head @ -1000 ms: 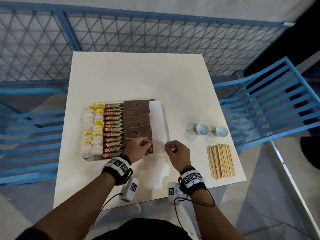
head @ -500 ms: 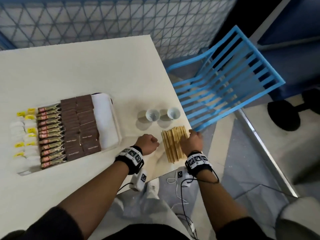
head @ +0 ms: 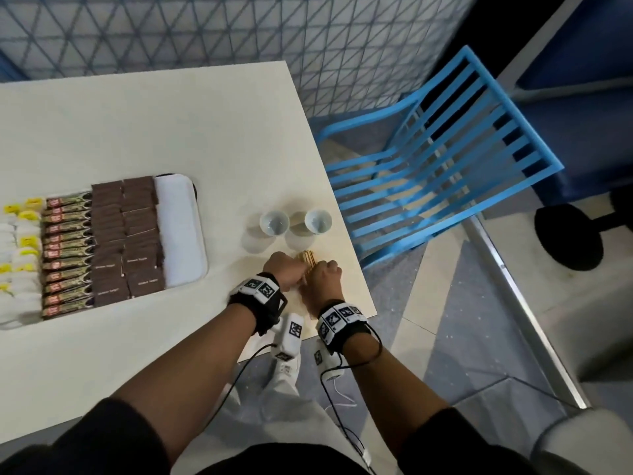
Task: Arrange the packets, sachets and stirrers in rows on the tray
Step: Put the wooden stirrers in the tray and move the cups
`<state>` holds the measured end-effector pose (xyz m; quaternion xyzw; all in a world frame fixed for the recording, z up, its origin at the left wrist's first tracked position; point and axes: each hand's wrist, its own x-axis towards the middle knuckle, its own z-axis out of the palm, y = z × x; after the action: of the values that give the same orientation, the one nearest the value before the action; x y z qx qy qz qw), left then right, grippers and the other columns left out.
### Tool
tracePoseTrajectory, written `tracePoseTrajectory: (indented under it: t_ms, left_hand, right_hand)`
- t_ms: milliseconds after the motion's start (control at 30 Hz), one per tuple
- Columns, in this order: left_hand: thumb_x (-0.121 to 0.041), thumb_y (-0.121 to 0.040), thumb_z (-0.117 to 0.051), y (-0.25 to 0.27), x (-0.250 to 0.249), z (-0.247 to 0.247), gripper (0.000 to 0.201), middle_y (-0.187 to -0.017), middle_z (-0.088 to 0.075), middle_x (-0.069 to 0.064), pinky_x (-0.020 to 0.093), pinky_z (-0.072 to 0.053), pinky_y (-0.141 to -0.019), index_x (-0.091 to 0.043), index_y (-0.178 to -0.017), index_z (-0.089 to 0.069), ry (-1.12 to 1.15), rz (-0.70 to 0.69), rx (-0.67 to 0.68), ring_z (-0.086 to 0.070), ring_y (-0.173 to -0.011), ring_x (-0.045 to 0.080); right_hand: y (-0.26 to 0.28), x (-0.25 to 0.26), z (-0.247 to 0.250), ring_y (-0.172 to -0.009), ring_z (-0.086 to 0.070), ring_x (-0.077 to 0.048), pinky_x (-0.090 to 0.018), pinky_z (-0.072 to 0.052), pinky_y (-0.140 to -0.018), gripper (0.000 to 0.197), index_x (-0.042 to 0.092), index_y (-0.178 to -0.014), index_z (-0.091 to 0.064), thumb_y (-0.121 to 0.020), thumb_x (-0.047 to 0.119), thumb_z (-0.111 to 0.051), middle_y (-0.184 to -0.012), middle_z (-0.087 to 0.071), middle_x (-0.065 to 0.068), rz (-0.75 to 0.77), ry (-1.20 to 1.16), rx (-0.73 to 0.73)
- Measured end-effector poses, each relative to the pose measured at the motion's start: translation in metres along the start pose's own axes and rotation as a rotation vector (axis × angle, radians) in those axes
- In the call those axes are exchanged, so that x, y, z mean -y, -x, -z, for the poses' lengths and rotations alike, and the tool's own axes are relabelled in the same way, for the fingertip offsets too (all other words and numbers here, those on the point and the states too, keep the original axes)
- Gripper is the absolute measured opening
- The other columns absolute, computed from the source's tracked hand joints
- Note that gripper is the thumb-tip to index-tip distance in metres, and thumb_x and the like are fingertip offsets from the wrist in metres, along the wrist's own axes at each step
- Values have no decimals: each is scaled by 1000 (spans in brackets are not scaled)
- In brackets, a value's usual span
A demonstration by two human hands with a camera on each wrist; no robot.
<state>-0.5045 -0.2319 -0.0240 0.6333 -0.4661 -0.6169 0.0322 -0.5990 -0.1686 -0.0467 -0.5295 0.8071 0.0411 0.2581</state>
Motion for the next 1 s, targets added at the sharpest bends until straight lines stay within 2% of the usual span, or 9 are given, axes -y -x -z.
tracePoseTrajectory:
  t_ms: [67, 167, 267, 433, 533, 633, 800, 900, 1000]
  left_hand:
    - [-32, -70, -71, 13, -6, 4, 23, -89, -75, 22, 37, -51, -69, -10, -69, -68, -48, -17, -38, -71, -94, 39]
    - [-31, -75, -76, 21, -3, 9, 25, -84, -73, 20, 36, -50, -70, -17, -60, -63, -73, -19, -59, -70, -90, 40]
    - [-27, -78, -76, 24, 0, 14, 22, -71, -67, 10, 32, -47, -68, -15, -65, -65, -32, 10, -32, -63, -71, 28]
    - [-10, -87, -68, 30, 2, 16, 8, -80, -62, 16, 34, -48, -69, -5, -83, -64, 200, 130, -6, -56, -75, 26]
    - [-11, -89, -71, 30, 8, 16, 11, -90, -68, 18, 43, -56, -84, -3, -94, -67, 330, 188, 18, -63, -83, 30]
    - [-13, -89, -73, 30, 12, 17, 17, -97, -70, 20, 51, -56, -94, -2, -100, -67, 388, 209, 12, -66, -88, 33]
    - [-9, -90, -72, 30, 12, 19, 14, -100, -70, 23, 53, -54, -98, 0, -100, -67, 457, 224, 17, -67, -94, 35]
    - [-6, -91, -69, 32, 12, 21, 11, -93, -69, 20, 49, -57, -89, 0, -100, -66, 486, 242, 56, -67, -89, 34]
    - [-5, -92, -68, 36, 11, 23, 9, -90, -67, 19, 43, -57, -71, -1, -99, -65, 513, 251, 90, -66, -82, 31]
  right_hand:
    - [0, 5, -1, -113, -44, -36, -38, -36, -96, 39, 3, -118, -56, -82, 17, -62, -120, -53, -16, 29, 31, 33]
    - [4, 12, -4, -114, -44, -33, -35, -39, -95, 42, 5, -119, -56, -77, 8, -61, -123, -51, -14, 13, -4, 40]
    - [11, 16, -4, -117, -43, -35, -39, -46, -97, 44, 0, -123, -49, -81, 2, -61, -126, -45, -18, 3, -39, 22]
    - [19, 17, -6, -114, -47, -35, -43, -51, -88, 28, 1, -120, -49, -92, 2, -48, -123, -47, -18, 64, -13, -70]
    - [26, 18, -9, -100, -55, -34, -41, -54, -75, 19, 2, -109, -56, -92, 5, -48, -109, -54, -17, 97, 39, -140]
    - [26, 24, -7, -69, -60, -28, -34, -51, -51, 10, 5, -80, -64, -75, 8, -56, -78, -58, -13, 79, 52, -120]
    - [25, 26, -10, -66, -59, -26, -33, -50, -51, 12, 6, -79, -66, -72, 9, -75, -74, -59, -11, 83, 125, -91]
    - [22, 30, -9, -66, -58, -25, -32, -50, -50, 24, 6, -78, -65, -66, 15, -84, -74, -59, -10, 34, 132, -72]
    - [24, 27, -9, -85, -60, -28, -35, -53, -65, 21, 3, -98, -65, -84, 18, -71, -93, -60, -13, 56, 211, -93]
